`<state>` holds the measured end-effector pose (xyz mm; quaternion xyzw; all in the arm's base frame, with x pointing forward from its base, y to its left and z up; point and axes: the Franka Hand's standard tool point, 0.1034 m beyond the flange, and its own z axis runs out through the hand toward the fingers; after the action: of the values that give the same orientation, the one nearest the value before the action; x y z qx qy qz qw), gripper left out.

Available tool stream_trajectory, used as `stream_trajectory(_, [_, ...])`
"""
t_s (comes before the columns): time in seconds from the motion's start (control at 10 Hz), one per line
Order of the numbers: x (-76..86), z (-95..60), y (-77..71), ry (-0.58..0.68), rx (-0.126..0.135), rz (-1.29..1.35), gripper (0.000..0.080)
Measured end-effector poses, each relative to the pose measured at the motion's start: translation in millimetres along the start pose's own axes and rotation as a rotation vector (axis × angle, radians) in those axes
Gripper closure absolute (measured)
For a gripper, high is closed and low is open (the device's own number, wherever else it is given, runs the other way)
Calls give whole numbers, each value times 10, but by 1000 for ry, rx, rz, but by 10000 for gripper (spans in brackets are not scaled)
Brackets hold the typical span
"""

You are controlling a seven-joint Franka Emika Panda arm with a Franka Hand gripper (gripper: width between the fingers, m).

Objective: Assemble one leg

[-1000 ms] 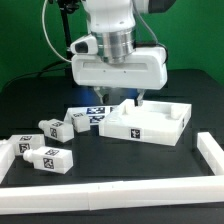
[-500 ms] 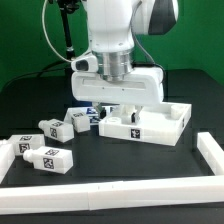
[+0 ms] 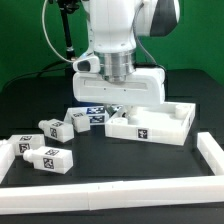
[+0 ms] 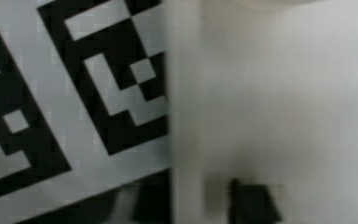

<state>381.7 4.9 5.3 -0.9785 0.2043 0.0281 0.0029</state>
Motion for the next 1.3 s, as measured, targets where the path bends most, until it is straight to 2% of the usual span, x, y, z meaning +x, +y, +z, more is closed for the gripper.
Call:
stream_trajectory(0.1, [5,-2,-2,1,1,0,747])
stream_trajectory(0.3, [44,-18,3,2,2,-30,747])
stream_trajectory(0.5, [407,-131,100,11,10,-115,747])
stream_trajectory(0.7, [822,-229,91,37,21,-190,747])
stream_trajectory(0.8, [948,-260,61,52,25,-210,747])
stream_trajectory(1.0, [886,-218,75,41,21,-212,747])
stream_trajectory(1.3, [891,-194,78,38,19,-213,747])
